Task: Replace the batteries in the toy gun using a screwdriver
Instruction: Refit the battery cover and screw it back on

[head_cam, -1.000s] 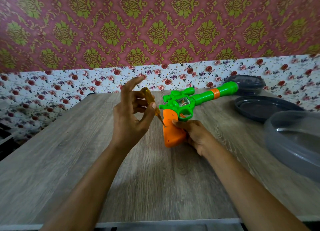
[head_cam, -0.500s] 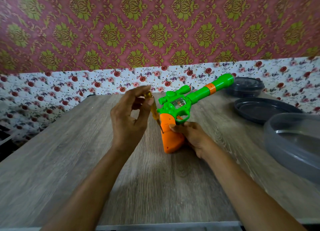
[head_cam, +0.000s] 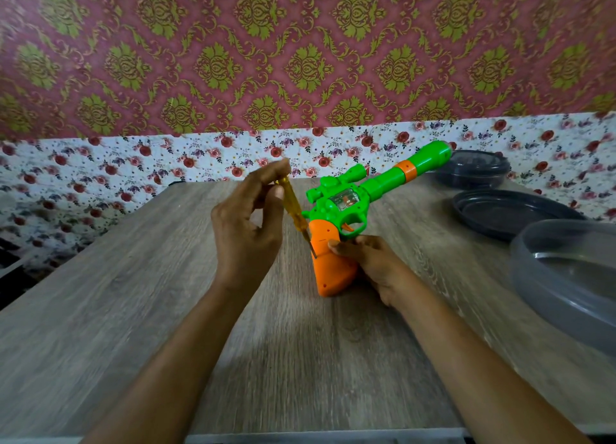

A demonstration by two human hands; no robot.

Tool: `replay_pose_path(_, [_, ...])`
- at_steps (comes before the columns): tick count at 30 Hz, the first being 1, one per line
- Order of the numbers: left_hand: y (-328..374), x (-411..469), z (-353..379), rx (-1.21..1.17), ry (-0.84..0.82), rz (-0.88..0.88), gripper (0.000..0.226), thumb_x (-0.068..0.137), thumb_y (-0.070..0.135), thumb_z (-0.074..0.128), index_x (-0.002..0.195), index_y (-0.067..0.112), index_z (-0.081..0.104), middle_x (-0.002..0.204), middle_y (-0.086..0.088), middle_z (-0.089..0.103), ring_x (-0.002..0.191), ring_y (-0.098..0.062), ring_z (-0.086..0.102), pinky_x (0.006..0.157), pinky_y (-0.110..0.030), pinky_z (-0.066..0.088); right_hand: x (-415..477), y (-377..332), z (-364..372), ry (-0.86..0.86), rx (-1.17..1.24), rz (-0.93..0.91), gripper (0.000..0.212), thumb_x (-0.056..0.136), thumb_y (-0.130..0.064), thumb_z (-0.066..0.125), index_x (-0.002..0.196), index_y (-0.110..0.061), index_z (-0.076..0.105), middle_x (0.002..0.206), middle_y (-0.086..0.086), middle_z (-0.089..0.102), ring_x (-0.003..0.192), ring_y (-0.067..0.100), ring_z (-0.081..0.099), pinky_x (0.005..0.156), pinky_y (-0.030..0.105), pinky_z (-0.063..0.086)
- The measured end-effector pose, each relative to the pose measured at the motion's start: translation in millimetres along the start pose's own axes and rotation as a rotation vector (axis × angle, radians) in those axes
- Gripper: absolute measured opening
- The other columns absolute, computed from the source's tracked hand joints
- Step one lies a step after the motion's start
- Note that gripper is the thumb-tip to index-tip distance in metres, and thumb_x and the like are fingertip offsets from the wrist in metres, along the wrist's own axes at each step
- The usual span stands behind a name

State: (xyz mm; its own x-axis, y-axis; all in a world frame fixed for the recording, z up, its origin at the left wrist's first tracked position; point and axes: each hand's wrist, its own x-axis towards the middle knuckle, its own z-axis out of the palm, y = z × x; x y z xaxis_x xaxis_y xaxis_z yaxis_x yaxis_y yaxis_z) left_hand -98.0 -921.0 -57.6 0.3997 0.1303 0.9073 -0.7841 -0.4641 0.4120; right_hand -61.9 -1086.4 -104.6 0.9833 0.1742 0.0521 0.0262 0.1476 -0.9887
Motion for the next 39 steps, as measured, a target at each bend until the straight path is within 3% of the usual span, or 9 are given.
replay_pose_path(4, [3.8,0.6,-0.6,-0.022,-0.022,0.036,0.023,0.091,0.014,0.050,0.110,0.017,0.063,0.107,0.001,0.066,0.103,-0.010,0.064,0.085,-0.023,0.052,-0.3,0.2,-0.1,-0.010,0.016,-0.004,0.013,0.082,-0.005,0.062,0.075,-0.016,0.065,0.058,-0.008,0.068,0.058,0.004,0.061,0.069,0.028,0.048])
replay_pose_path(7, [3.4,1.7,0.7,-0.010,-0.020,0.047,0.017,0.088,0.009,0.061,0.104,0.015,0.064,0.102,0.002,0.058,0.092,0.001,0.059,0.074,-0.012,0.048,-1.3,-1.1,0.4,0.002,-0.002,0.006,0.014,0.082,-0.006,0.063,0.072,-0.016,0.064,0.056,-0.009,0.067,0.059,0.004,0.061,0.067,0.027,0.048])
replay_pose_path(13, [-2.2,0.1,0.8,0.025,-0.042,0.027,0.031,0.093,0.006,0.051,0.123,0.014,0.056,0.110,0.009,0.064,0.100,-0.001,0.064,0.083,-0.019,0.053,-1.2,-1.8,1.5,0.021,-0.004,0.017,0.015,0.081,-0.006,0.064,0.070,-0.016,0.062,0.054,-0.010,0.065,0.061,0.007,0.059,0.062,0.023,0.046])
replay_pose_path(17, [0.9,0.1,0.3,-0.002,-0.048,0.051,0.026,0.092,0.015,0.049,0.116,0.019,0.060,0.110,0.000,0.066,0.103,-0.010,0.064,0.085,-0.021,0.052,-2.1,-1.9,0.2,-0.003,-0.005,-0.001,0.016,0.082,-0.005,0.063,0.071,-0.017,0.062,0.053,-0.012,0.065,0.053,-0.002,0.060,0.056,0.017,0.046])
replay_pose_path(21, [1.2,1.1,1.6,-0.005,-0.038,0.040,0.019,0.088,0.012,0.061,0.105,0.021,0.061,0.098,0.007,0.059,0.087,-0.001,0.061,0.074,-0.014,0.050,-1.4,-2.4,1.4,0.005,-0.010,0.001,0.018,0.082,-0.006,0.063,0.068,-0.017,0.060,0.049,-0.012,0.063,0.049,-0.004,0.058,0.053,0.017,0.044])
replay_pose_path(28, [-2.9,-1.1,1.3,0.009,-0.060,-0.001,0.031,0.094,0.021,0.045,0.123,0.021,0.055,0.109,0.014,0.064,0.095,-0.007,0.067,0.080,-0.035,0.057,0.9,-0.7,1.2,0.018,-0.005,0.002,0.013,0.080,-0.006,0.065,0.071,-0.016,0.064,0.056,-0.010,0.067,0.067,0.010,0.059,0.067,0.026,0.046])
replay_pose_path(33, [2.5,1.1,2.0,-0.002,-0.075,0.033,0.023,0.089,0.022,0.057,0.112,0.020,0.060,0.101,0.007,0.061,0.091,0.004,0.061,0.076,-0.011,0.049,0.6,0.2,0.4,-0.002,0.017,-0.004,0.016,0.082,-0.005,0.063,0.072,-0.017,0.063,0.055,-0.011,0.067,0.057,0.001,0.061,0.064,0.025,0.047])
replay_pose_path(36, [0.8,2.2,2.3,0.012,-0.045,0.015,0.021,0.086,0.020,0.061,0.107,0.025,0.060,0.095,0.013,0.057,0.081,-0.003,0.061,0.072,-0.013,0.049,2.8,1.6,0.6,0.014,0.004,-0.001,0.017,0.082,-0.007,0.064,0.069,-0.017,0.062,0.052,-0.012,0.065,0.058,0.003,0.059,0.060,0.024,0.045])
replay_pose_path(39, [-2.6,1.4,1.8,0.007,-0.050,0.000,0.027,0.091,0.015,0.054,0.116,0.024,0.056,0.104,0.011,0.063,0.090,-0.002,0.065,0.079,-0.016,0.051,4.7,2.8,-1.5,0.016,0.010,0.002,0.016,0.081,-0.008,0.066,0.068,-0.017,0.063,0.056,-0.010,0.066,0.064,0.006,0.058,0.062,0.025,0.044])
